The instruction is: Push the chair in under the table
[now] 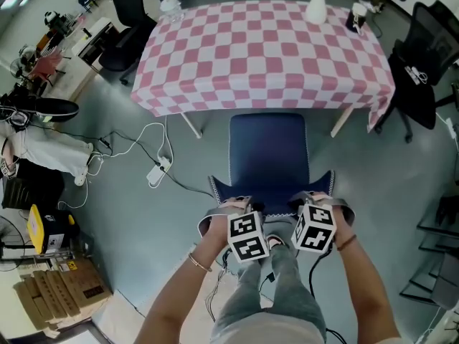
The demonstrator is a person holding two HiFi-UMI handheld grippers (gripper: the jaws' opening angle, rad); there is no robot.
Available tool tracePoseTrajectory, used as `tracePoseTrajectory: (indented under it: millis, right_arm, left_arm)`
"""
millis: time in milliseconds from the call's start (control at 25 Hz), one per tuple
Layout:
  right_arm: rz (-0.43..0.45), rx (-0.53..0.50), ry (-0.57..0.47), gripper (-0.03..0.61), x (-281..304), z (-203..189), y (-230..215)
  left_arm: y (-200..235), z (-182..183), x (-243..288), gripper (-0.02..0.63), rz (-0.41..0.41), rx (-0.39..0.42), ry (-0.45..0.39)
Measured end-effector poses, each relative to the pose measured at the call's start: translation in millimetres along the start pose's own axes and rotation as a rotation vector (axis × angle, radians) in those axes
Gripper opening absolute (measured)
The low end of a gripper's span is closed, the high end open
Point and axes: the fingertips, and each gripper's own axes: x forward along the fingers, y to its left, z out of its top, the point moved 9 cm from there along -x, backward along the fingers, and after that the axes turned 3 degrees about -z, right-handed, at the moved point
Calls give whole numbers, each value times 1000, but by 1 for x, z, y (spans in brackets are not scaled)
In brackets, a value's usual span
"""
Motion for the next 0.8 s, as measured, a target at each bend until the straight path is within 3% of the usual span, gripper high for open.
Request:
tracePoseTrajectory:
  millis: [800]
  right_arm:
    - [-68,4,-20,104,-1,1,2]
  left_arm:
    - [-1,-1,-1,89,56,-40,-6]
